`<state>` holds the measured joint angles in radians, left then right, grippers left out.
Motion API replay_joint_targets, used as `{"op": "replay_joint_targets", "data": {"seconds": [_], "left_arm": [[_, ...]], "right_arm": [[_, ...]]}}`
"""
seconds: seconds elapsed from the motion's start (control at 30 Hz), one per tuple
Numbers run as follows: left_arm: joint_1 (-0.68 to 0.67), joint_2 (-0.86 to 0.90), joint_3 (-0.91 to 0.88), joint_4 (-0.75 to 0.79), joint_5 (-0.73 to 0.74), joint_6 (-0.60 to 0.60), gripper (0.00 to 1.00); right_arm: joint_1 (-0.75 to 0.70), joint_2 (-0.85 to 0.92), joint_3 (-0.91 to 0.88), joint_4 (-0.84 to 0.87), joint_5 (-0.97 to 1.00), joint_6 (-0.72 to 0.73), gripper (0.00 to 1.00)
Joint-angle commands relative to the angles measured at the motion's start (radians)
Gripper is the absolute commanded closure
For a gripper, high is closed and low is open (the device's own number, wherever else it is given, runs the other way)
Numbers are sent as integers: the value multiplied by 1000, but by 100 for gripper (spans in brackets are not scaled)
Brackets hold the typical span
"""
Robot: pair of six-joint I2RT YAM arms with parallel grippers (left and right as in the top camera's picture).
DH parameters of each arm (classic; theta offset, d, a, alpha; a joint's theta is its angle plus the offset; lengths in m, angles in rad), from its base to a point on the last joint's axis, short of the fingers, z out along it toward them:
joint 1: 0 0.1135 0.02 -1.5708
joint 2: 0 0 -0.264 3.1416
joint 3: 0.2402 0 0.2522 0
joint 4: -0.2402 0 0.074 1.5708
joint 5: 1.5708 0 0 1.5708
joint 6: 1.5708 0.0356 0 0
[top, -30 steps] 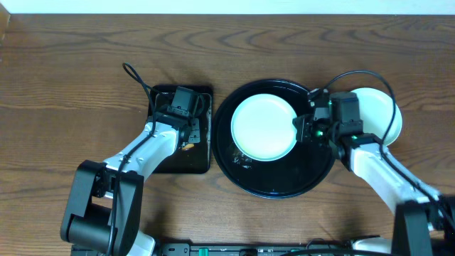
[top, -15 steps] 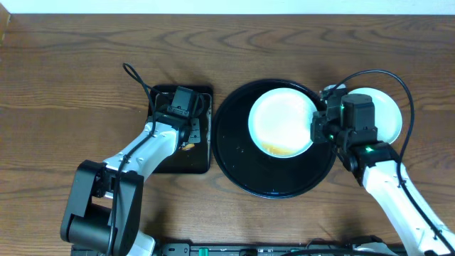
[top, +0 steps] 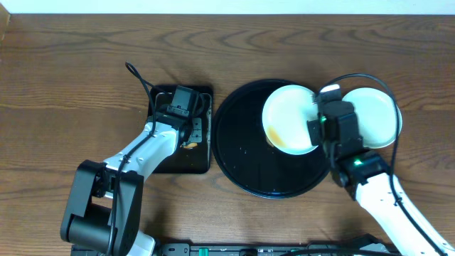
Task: Clean dirty plates on tray and stack at the side
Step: 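Lift the white plate with the right gripper and carry it right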
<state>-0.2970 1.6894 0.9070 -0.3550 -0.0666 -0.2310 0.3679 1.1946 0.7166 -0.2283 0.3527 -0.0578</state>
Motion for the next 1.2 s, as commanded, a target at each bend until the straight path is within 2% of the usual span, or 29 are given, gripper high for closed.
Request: {"op": "replay_joint_targets", "data": {"seconds": [0.0,0.37,0.57,1.03,1.17], "left_arm": [[4,6,-13,2,18,24,93],[4,6,-13,2,18,24,93],[4,6,-13,2,18,24,93],[4,6,-13,2,18,24,92],[4,6,-13,1,18,24,93]], "right_arm": [[92,-16,2,5,257,-38,99],[400,-16,2,95,613,-176,99],[512,-16,2,171,728,-284,99],[537,-16,2,211,766,-325,99],[530,-16,2,213,765,-275,99]]}}
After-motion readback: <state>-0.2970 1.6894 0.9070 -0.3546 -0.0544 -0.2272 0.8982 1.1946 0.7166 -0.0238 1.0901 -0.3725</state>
